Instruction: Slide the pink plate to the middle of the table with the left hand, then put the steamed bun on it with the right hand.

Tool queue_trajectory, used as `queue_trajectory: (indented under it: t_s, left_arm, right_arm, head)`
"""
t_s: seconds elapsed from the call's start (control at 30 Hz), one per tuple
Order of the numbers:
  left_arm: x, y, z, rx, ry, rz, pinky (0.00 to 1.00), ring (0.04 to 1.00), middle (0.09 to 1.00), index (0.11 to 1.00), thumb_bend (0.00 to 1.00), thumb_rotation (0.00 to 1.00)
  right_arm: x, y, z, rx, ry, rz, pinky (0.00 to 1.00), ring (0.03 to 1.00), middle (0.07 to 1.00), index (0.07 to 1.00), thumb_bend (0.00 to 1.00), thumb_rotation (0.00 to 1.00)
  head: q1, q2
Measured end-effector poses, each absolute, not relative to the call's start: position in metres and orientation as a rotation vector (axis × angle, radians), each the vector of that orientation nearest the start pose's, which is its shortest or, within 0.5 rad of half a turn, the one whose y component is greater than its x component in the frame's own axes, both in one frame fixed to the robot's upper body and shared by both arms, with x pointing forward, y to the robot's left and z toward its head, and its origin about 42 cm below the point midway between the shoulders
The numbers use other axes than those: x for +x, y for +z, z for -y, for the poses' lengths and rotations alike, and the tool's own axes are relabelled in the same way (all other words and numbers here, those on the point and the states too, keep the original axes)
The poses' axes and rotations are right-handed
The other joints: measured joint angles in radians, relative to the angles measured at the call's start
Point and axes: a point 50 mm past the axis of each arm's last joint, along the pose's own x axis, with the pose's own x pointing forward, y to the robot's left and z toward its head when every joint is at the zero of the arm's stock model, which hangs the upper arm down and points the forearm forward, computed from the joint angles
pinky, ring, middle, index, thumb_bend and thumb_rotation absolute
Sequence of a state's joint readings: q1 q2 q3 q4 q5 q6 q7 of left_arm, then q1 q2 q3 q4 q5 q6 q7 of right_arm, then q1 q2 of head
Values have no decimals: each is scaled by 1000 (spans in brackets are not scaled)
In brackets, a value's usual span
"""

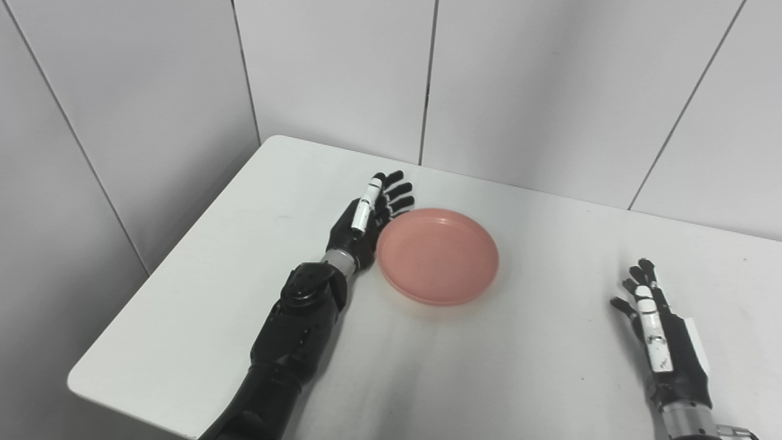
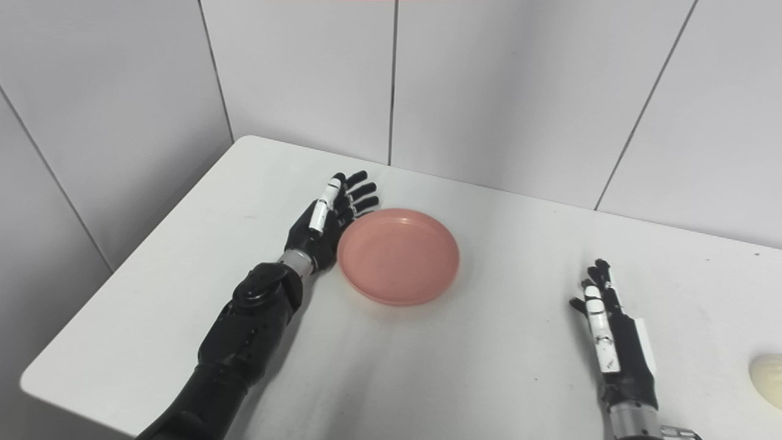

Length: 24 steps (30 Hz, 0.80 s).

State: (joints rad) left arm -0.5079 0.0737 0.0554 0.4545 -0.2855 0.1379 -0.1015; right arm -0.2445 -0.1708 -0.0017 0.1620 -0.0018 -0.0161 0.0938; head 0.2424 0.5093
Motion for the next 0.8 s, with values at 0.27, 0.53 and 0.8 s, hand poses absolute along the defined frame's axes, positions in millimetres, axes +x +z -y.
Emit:
queue_trajectory:
  t_s: [0.27,0.53,0.8]
  left_arm:
    - [432,138,-166,-177,-306,-95,923,920,935,926,340,1000]
    - [420,135,-147,-178,-388,-92,902,902,914,900,390,1000]
    - [410,133,-139,-202,-450,-102,890,891,903,894,393,1000]
  right_arm:
    - [364,132,245,-195,110,90,924,940,960,975,202,1000]
    - [364,132,239,-215,98,94,888,919,939,959,219,1000]
    - [364,131,235,-241,90,97,861,909,930,951,207,1000]
  head:
    - [-52,6]
    - [-113,14]
    - [-164,20]
